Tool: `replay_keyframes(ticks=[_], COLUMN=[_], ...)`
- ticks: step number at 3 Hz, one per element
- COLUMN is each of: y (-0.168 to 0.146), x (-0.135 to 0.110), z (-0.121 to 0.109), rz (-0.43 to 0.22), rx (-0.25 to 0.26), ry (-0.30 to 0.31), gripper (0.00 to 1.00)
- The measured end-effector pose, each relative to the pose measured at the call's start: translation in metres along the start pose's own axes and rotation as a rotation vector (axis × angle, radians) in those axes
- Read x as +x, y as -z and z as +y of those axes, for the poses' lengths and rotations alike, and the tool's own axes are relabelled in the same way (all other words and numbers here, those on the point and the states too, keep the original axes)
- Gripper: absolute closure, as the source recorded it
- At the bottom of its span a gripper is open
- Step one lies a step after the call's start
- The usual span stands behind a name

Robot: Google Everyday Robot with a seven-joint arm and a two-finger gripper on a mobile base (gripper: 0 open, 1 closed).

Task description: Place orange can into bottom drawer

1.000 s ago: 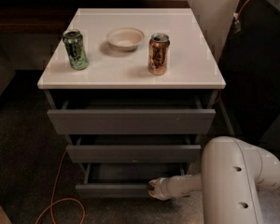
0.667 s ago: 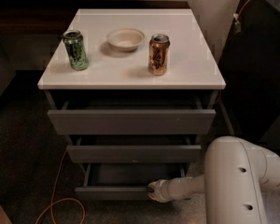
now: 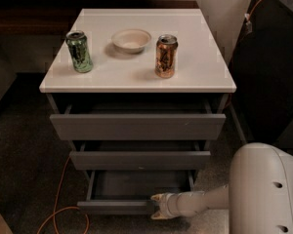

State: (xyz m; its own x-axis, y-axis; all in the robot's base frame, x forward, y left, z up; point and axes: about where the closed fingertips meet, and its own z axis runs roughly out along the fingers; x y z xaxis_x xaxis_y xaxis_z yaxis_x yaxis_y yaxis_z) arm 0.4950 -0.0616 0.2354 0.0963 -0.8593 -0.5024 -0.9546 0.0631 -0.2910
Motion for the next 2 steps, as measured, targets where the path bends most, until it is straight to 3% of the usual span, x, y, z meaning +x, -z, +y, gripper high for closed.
replay_keyframes(ticks=[1, 2], y=[0.0124, 0.0146], x=[-0.0142, -0.0173], z=[-0.0039, -0.0135], rz=[-0.016, -0.020], rx=[0.007, 0.005], ry=[0.005, -0.004], gripper=[0.00, 0.17])
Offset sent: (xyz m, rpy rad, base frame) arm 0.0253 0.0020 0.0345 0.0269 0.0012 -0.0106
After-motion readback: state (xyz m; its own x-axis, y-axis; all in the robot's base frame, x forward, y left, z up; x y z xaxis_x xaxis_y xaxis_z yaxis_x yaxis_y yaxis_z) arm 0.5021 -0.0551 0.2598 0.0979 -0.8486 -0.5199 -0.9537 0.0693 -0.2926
